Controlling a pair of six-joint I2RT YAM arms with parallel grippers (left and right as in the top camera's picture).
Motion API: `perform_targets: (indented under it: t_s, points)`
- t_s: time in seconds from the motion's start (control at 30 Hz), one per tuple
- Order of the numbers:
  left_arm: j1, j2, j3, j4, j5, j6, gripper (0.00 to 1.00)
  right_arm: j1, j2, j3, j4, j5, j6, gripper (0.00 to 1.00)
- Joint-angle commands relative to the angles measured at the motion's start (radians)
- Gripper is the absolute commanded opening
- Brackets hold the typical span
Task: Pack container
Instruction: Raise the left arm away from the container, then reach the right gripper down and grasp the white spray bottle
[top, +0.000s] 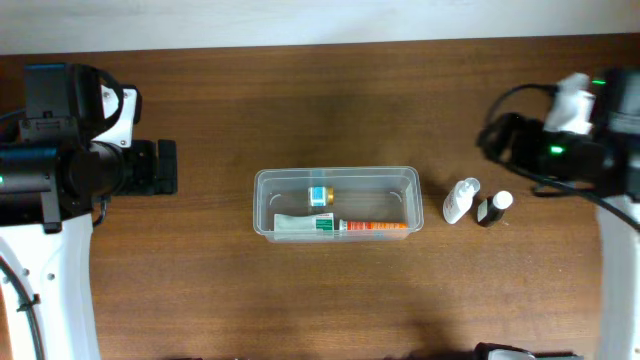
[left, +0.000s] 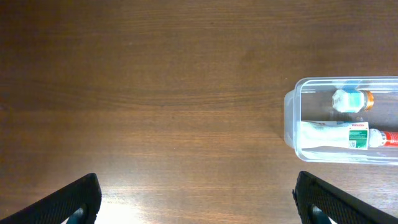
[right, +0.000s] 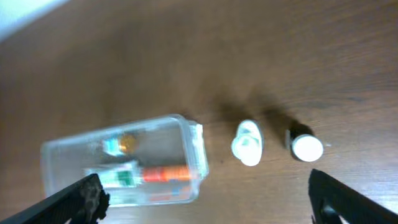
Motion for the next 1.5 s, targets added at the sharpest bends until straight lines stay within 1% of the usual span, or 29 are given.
perform_targets:
  t_s: [0.0,0.13,0.2,0.27,0.33,0.5,0.53,0.6,0.73,0.9,0.97,1.0,1.1,1.17,1.2,1.4,1.47]
  points:
    - [0.005,-0.008,0.008,0.002,0.003,-0.013,1.00,0.127,0.079,0.014,-0.019,0.219,-0.005,0.93]
    - [0.005,-0.008,0.008,0.002,0.003,-0.013,1.00,0.195,0.164,0.014,-0.052,0.220,0.018,0.86]
    - [0.005,-0.008,0.008,0.002,0.003,-0.013,1.00,0.213,0.210,0.014,-0.067,0.220,0.037,0.85]
    - [0.005,-0.008,0.008,0.002,0.003,-0.013,1.00,0.219,0.254,0.014,-0.080,0.221,0.040,0.78]
    - [0.005,-0.008,0.008,0.002,0.003,-0.013,1.00,0.214,0.289,0.014,-0.088,0.222,0.046,0.75]
    - [0.005,-0.008,0.008,0.002,0.003,-0.013,1.00,0.182,0.305,0.014,-0.090,0.231,0.048,0.76]
    - [0.005,-0.008,0.008,0.002,0.003,-0.013,1.00,0.176,0.305,0.013,-0.090,0.232,0.048,0.79]
    - [0.005,-0.008,0.008,0.002,0.003,-0.013,1.00,0.172,0.307,0.002,-0.082,0.232,0.048,0.81]
    - [0.005,-0.008,0.008,0.002,0.003,-0.013,1.00,0.163,0.307,-0.062,-0.051,0.310,0.078,0.81]
    - [0.005,-0.008,0.008,0.002,0.003,-0.013,1.00,0.135,0.307,-0.119,-0.020,0.306,0.078,0.79]
    - [0.005,-0.008,0.008,0.002,0.003,-0.013,1.00,0.130,0.307,-0.135,-0.008,0.299,0.077,0.75]
    - [0.005,-0.008,0.008,0.002,0.003,-0.013,1.00,0.130,0.307,-0.143,-0.003,0.297,0.078,0.72]
    - [0.005,-0.008,0.008,0.002,0.003,-0.013,1.00,0.131,0.307,-0.151,0.009,0.278,0.077,0.67]
    - [0.005,-0.008,0.008,0.002,0.003,-0.013,1.00,0.132,0.307,-0.151,0.017,0.275,0.077,0.60]
    - [0.005,-0.008,0.008,0.002,0.003,-0.013,1.00,0.132,0.307,-0.151,0.017,0.275,0.077,0.57]
    - [0.005,-0.008,0.008,0.002,0.003,-0.013,1.00,0.132,0.307,-0.169,0.034,0.276,0.078,0.54]
    - [0.005,-0.008,0.008,0.002,0.003,-0.013,1.00,0.132,0.307,-0.178,0.047,0.275,0.079,0.51]
